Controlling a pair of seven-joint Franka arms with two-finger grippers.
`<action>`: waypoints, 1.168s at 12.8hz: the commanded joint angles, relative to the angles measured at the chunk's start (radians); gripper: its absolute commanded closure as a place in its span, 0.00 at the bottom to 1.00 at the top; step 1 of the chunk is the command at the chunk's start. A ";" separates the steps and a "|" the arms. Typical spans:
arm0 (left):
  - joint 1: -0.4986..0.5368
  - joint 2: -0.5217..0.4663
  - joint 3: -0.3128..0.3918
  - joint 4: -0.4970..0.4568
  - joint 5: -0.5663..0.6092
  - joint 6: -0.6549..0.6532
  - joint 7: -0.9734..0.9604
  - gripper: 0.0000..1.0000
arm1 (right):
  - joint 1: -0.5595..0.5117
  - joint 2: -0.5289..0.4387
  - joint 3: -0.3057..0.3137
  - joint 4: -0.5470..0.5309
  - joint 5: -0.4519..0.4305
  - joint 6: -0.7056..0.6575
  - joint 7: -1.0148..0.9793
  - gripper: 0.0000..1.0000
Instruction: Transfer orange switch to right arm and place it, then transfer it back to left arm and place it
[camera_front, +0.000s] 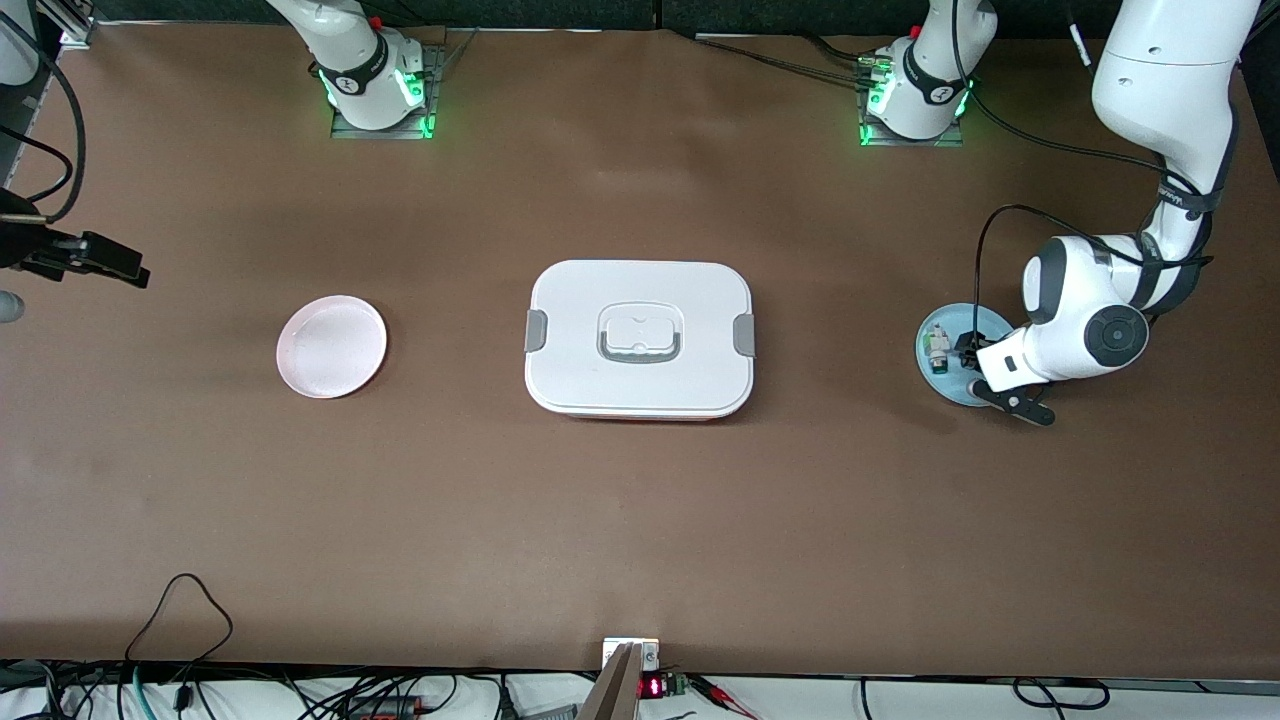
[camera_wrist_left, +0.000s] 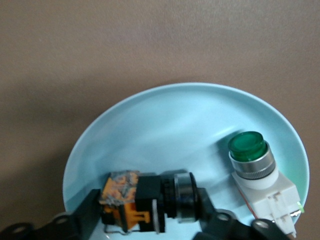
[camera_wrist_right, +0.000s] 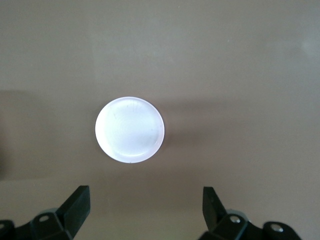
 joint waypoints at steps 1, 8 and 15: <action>0.004 -0.020 0.000 -0.006 -0.003 -0.024 0.010 0.51 | 0.008 0.003 0.005 0.011 0.011 -0.033 -0.008 0.00; -0.022 -0.129 -0.013 0.080 -0.053 -0.321 0.009 0.63 | 0.004 -0.006 0.003 0.015 0.023 -0.062 -0.011 0.00; -0.046 -0.205 -0.107 0.298 -0.199 -0.719 0.105 0.75 | 0.005 -0.013 0.003 0.017 0.263 -0.111 -0.005 0.00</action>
